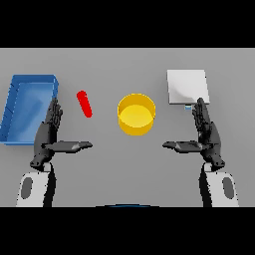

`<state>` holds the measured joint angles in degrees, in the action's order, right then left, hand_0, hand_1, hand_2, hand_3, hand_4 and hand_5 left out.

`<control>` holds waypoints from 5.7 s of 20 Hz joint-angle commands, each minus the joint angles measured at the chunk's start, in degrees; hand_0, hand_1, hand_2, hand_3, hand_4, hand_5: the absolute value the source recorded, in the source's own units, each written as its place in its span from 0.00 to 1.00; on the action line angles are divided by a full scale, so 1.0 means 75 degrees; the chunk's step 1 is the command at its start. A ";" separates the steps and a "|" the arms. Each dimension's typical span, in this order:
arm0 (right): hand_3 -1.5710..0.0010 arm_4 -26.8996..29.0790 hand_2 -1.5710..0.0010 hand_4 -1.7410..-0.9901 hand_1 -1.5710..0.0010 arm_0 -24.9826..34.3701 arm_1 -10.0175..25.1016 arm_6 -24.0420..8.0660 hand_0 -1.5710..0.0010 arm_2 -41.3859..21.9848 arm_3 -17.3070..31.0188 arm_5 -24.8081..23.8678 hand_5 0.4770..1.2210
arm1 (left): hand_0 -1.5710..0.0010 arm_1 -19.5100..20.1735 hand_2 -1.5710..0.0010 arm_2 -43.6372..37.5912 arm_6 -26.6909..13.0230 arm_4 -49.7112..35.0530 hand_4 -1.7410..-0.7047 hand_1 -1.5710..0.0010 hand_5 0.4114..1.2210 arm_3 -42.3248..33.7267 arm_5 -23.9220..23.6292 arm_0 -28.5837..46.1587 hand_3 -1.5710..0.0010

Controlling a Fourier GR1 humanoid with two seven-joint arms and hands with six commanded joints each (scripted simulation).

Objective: Pick up the red beaker and tilt it to pour out 1 green nut into yellow bowl. Pick up the yellow bowl and place it on the metallic measuring scale.

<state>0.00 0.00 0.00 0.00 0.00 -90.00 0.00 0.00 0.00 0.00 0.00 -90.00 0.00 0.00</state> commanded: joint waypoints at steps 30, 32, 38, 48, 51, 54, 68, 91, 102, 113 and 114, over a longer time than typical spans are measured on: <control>1.00 -0.1669 1.00 0.67 1.00 -0.0653 0.0307 0.0904 1.00 -0.0916 -0.0824 -0.0327 0.26 | 1.00 0.0241 1.00 -0.0128 0.0940 0.1295 0.54 1.00 0.28 0.3132 -0.0612 -0.2322 1.00; 1.00 -0.1669 1.00 0.66 1.00 -0.0608 0.0340 0.0829 1.00 -0.0888 -0.0832 -0.0332 0.26 | 1.00 0.0231 1.00 -0.0244 0.1147 0.1327 0.53 1.00 0.27 0.3693 -0.0699 -0.2669 1.00; 1.00 -0.1555 1.00 0.63 1.00 -0.0721 0.0325 0.0824 1.00 -0.0896 -0.0989 -0.0257 0.29 | 1.00 0.0152 1.00 -0.0318 0.1732 0.1644 0.47 1.00 0.31 0.4970 -0.1036 -0.3613 1.00; 1.00 -0.1796 1.00 0.66 1.00 -0.0782 0.0335 0.0937 1.00 -0.0989 -0.0945 -0.0339 0.29 | 0.51 -0.0047 0.49 -0.0714 0.2418 0.1627 0.25 0.49 0.64 0.6098 -0.1621 -0.4333 0.63; 1.00 -0.1734 1.00 0.68 1.00 -0.0726 0.0342 0.0896 1.00 -0.0924 -0.0976 -0.0362 0.28 | 0.26 -0.0149 0.25 -0.0772 0.2967 0.1593 0.14 0.25 0.82 0.6300 -0.1545 -0.4435 0.37; 1.00 -0.1708 1.00 0.70 1.00 -0.0696 0.0328 0.0842 1.00 -0.0888 -0.0915 -0.0382 0.27 | 0.13 -0.0153 0.13 -0.0884 0.2939 0.1486 0.10 0.13 0.88 0.6466 -0.1664 -0.4586 0.19; 1.00 -0.2180 1.00 0.86 1.00 -0.0621 0.0427 0.1004 1.00 -0.1002 -0.0827 -0.0578 0.25 | 0.01 0.1179 0.01 0.1243 0.1259 0.3489 0.01 0.01 0.89 0.4714 -0.1180 -0.4999 0.01; 1.00 -0.2025 1.00 0.90 1.00 -0.0743 0.0474 0.1061 1.00 -0.1071 -0.0954 -0.0295 0.28 | 0.00 0.1786 0.00 0.6078 0.0395 0.8237 0.04 0.00 1.00 0.6280 0.1953 -0.8417 0.00; 1.00 -0.2016 1.00 0.92 1.00 -0.0670 0.0249 0.1225 1.00 -0.1141 -0.0759 -0.0362 0.30 | 0.00 0.1410 0.00 0.7236 0.0264 0.9583 0.00 0.00 1.00 0.6799 0.1847 -0.9048 0.00; 1.00 -0.2246 1.00 0.92 1.00 -0.0653 0.0297 0.1212 1.00 -0.1137 -0.0808 -0.0549 0.27 | 0.00 0.0937 0.00 0.8616 0.0972 1.0912 0.01 0.00 1.00 0.7391 0.2199 -0.9930 0.00; 1.00 -0.2260 1.00 0.92 1.00 -0.0691 0.0290 0.1242 1.00 -0.1168 -0.0847 -0.0536 0.27 | 0.00 0.0840 0.00 0.8641 0.0900 1.0974 0.01 0.00 1.00 0.7447 0.2240 -0.9999 0.00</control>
<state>-16.95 -5.19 2.17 9.38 -8.76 -96.35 -4.01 6.28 64.80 6.71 82.32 -34.17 16.82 -75.01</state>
